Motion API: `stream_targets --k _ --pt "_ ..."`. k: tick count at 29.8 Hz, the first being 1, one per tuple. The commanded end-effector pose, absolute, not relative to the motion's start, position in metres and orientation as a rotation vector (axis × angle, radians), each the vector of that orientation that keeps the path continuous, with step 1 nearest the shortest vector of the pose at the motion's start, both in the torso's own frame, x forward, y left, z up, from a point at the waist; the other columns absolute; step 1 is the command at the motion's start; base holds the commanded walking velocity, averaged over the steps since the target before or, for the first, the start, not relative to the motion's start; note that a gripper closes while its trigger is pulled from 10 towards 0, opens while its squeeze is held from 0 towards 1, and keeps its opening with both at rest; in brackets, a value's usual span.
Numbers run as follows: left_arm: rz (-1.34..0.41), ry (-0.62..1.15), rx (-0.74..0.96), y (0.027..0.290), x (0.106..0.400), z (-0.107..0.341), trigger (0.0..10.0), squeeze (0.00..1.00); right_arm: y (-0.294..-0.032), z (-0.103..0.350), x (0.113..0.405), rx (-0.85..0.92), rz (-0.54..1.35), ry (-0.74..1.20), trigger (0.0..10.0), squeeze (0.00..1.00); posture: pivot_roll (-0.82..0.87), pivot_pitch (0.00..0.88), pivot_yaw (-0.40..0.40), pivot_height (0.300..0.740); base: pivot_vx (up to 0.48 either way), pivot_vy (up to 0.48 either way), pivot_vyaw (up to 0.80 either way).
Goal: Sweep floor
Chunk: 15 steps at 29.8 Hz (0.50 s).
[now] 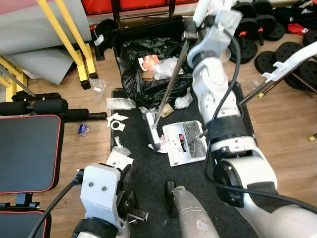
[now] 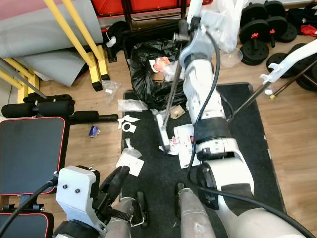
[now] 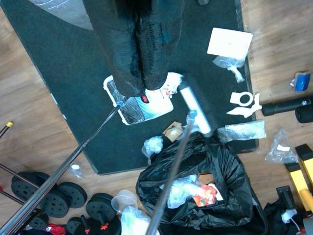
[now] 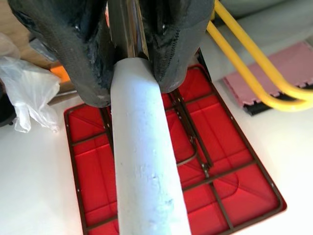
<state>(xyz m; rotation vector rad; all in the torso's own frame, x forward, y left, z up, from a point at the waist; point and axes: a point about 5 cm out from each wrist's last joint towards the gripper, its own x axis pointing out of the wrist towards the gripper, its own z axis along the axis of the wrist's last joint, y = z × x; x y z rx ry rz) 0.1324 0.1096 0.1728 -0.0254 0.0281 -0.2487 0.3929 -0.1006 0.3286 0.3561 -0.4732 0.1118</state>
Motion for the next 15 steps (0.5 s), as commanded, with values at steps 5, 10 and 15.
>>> stream_targets --k 5,10,15 --pt "-0.236 0.055 -0.042 0.11 0.132 0.168 10.0 0.0 -0.088 0.301 0.395 0.402 0.117 -0.363 10.0 0.0 -0.04 0.335 -0.055 0.74 0.0 0.0 0.0" --pt "-0.239 0.055 -0.046 0.11 0.131 0.169 10.0 0.0 -0.087 0.253 0.399 0.327 0.057 -0.186 10.0 0.0 -0.03 0.342 -0.055 0.74 0.0 0.0 0.0" --pt "-0.238 0.058 -0.047 0.111 0.13 0.169 10.0 0.0 -0.099 0.248 0.4 0.299 0.001 -0.152 10.0 0.0 -0.04 0.348 -0.049 0.74 0.0 0.0 0.0"
